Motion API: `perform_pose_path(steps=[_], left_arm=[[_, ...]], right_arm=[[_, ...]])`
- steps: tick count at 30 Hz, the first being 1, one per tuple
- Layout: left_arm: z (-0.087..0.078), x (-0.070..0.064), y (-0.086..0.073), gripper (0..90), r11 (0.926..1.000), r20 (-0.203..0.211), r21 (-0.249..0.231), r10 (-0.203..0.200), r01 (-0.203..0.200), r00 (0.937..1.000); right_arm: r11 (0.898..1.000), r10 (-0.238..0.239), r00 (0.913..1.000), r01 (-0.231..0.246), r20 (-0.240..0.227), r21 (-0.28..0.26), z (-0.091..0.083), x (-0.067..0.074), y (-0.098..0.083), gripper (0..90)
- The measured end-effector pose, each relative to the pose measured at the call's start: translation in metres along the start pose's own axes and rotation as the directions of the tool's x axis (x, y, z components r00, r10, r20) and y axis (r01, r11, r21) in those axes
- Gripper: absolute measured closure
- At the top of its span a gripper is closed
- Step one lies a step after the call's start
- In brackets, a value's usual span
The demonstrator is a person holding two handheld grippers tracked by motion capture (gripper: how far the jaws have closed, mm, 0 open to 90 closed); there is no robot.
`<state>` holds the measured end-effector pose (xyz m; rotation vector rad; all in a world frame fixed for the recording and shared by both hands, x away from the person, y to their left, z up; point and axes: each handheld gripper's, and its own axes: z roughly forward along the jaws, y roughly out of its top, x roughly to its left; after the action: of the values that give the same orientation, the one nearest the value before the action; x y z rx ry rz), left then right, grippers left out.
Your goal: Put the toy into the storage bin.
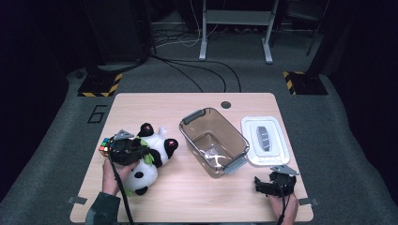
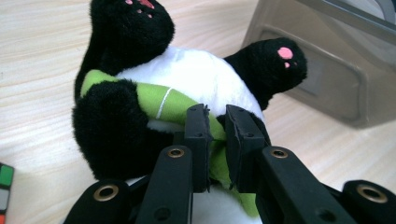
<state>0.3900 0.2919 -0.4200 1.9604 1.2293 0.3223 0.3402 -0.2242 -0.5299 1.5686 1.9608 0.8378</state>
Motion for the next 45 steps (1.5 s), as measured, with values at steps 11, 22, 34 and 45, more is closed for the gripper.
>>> perform_pose_path(steps=[11, 22, 34, 45], left_arm=[[-0.004, -0.004, -0.006, 58.2, 0.9996, -0.043, 0.008, -0.025, 0.025, 0.9988], [0.009, -0.005, 0.001, 45.9, 0.9952, -0.095, 0.004, -0.097, 0.097, 0.9908], [0.003, -0.009, 0.004, 59.2, 0.9995, -0.101, 0.026, -0.017, 0.020, 0.9947], [0.012, -0.005, 0.009, 41.8, 0.9967, -0.093, 0.037, -0.069, 0.073, 0.9933]], right_arm=[[1.000, 0.002, 1.0000, -0.002, 0.001, 0.000, 0.000, 0.000, 0.000, 1.4], [1.000, 0.002, 1.0000, -0.002, 0.002, 0.000, 0.000, 0.000, 0.000, 1.4], [1.000, 0.003, 1.0000, -0.003, 0.002, 0.000, 0.000, 0.000, 0.000, 1.5], [1.000, 0.004, 1.0000, -0.004, 0.004, 0.000, 0.000, 0.000, 0.000, 1.6]])
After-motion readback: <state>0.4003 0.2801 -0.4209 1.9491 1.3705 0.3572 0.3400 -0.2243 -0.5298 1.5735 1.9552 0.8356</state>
